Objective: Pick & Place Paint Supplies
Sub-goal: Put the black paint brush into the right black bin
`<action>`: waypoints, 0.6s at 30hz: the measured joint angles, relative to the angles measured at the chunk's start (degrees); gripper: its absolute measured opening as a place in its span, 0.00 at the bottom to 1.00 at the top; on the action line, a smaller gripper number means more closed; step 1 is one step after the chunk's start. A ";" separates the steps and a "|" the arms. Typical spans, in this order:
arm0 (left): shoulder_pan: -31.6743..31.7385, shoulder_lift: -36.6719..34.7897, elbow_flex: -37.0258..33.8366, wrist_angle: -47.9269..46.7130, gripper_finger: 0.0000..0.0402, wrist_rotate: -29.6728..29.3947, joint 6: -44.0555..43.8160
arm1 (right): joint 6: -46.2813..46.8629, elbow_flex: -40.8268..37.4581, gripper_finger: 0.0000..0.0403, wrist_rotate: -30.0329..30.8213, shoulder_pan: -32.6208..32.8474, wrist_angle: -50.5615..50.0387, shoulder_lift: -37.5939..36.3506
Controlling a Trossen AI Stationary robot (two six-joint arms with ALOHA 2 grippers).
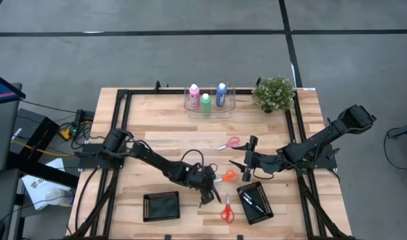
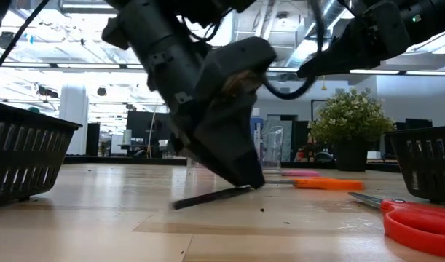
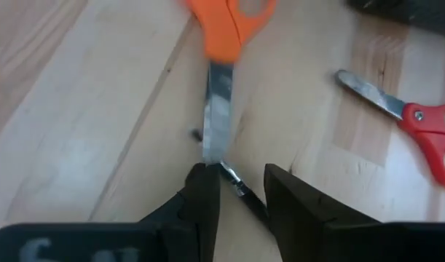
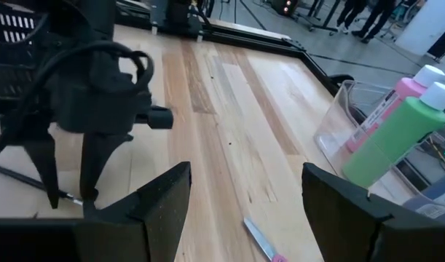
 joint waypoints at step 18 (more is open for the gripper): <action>1.45 1.85 1.97 -10.32 0.03 0.07 11.87 | -0.88 0.00 0.60 2.56 2.93 0.20 -0.01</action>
